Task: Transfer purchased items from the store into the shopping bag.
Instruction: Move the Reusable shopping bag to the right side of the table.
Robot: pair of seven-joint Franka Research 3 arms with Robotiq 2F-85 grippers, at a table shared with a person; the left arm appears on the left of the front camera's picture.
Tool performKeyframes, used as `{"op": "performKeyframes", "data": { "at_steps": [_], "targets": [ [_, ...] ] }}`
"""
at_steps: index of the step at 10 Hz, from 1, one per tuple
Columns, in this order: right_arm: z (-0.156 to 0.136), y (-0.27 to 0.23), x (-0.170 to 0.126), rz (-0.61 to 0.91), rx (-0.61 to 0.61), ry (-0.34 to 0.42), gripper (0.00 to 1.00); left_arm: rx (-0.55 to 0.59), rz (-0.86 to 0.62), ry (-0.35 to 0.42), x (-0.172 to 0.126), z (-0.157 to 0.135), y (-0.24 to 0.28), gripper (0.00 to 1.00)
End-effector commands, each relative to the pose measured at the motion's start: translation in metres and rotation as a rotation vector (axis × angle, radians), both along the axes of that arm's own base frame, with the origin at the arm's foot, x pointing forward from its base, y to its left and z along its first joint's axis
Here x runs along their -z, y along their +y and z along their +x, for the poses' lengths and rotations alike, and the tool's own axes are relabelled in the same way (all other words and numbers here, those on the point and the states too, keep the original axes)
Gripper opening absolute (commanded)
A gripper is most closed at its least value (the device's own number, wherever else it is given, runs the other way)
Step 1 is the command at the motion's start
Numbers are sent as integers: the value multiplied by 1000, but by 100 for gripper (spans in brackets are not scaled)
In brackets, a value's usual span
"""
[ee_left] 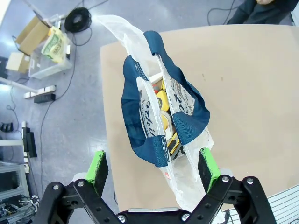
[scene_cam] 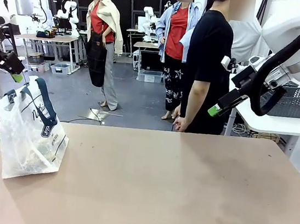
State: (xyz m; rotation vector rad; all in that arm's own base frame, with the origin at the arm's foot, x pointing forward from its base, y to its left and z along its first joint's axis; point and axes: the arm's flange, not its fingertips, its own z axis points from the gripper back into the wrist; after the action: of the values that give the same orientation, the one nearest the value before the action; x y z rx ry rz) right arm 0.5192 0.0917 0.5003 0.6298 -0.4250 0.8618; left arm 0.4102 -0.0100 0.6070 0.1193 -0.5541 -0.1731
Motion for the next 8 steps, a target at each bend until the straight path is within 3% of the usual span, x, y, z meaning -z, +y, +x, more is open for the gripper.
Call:
{"op": "performKeyframes", "data": {
  "at_steps": [1, 3, 6, 8],
  "targets": [
    [0, 3, -2, 4, 14, 14, 100, 0, 0, 0, 0, 0, 0, 100],
    [0, 3, -2, 4, 14, 14, 100, 187, -16, 41, -12, -3, 1, 100],
    [0, 3, -2, 4, 14, 14, 100, 503, -68, -70, -40, -9, -8, 100],
    [0, 3, -2, 4, 14, 14, 100, 716, -144, -61, -43, 0, -25, 100]
  ]
}}
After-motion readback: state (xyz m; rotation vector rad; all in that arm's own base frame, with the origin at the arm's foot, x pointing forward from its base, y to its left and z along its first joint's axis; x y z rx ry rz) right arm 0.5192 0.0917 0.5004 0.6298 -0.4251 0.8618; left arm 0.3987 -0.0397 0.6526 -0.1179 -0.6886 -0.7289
